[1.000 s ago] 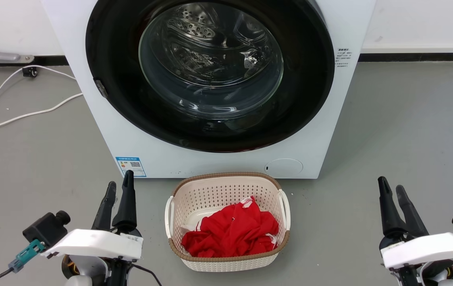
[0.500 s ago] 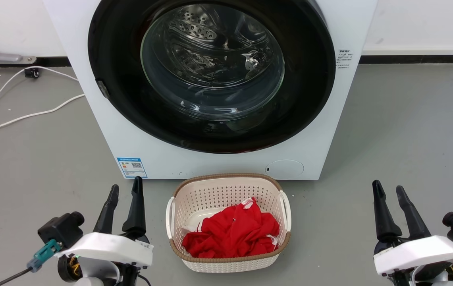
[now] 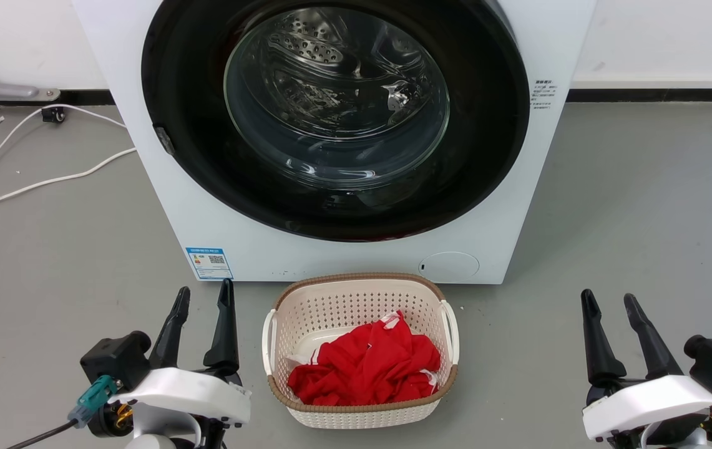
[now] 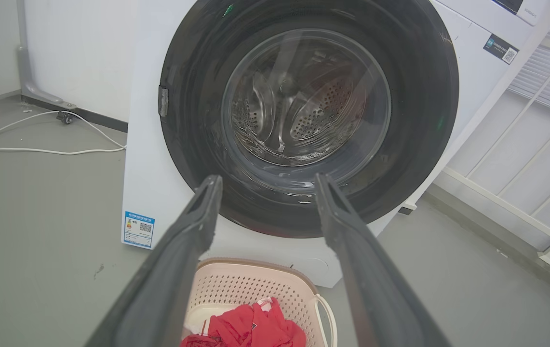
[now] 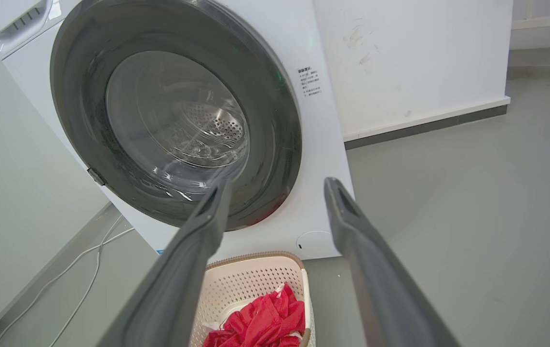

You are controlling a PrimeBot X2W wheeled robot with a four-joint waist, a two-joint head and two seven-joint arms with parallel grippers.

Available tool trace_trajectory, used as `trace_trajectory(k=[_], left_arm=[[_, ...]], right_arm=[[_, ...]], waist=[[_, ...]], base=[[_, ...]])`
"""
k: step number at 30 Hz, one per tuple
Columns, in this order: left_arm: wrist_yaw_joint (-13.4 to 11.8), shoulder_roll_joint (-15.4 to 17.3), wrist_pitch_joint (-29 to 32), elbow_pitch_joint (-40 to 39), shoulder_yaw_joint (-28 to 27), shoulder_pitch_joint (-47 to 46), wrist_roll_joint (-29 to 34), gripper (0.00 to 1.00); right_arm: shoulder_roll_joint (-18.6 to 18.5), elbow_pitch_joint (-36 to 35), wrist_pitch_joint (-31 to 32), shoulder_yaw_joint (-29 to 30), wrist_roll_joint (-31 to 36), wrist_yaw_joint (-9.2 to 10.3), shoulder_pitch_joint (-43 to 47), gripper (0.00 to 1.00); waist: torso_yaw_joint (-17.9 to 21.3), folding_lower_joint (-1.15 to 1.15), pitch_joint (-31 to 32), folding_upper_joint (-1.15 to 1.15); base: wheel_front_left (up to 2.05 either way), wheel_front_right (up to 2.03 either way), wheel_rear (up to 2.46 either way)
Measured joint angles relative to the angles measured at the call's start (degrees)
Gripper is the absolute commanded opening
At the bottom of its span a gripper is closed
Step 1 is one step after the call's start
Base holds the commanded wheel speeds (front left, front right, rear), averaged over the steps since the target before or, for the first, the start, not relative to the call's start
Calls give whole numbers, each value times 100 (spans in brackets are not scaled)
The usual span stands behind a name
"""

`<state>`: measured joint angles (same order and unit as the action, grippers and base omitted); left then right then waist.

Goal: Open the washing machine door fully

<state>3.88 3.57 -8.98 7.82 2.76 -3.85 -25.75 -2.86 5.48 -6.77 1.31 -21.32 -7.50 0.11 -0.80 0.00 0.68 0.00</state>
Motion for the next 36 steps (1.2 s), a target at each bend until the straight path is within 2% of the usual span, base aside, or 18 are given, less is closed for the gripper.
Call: trace_trajectory(k=[18,36], left_arm=[[-138,52,-238,9,81,-1,937,100],[-207,54,-442,103,138,-2,1681,100]], right_arm=[[0,-69,-79,16,928,0,48,100],[-1,-88,-256,5,1550,0,111,100]], waist=[[-13,0,-3,0],[24,0,-23,0]], base=[[0,0,0],[0,0,0]])
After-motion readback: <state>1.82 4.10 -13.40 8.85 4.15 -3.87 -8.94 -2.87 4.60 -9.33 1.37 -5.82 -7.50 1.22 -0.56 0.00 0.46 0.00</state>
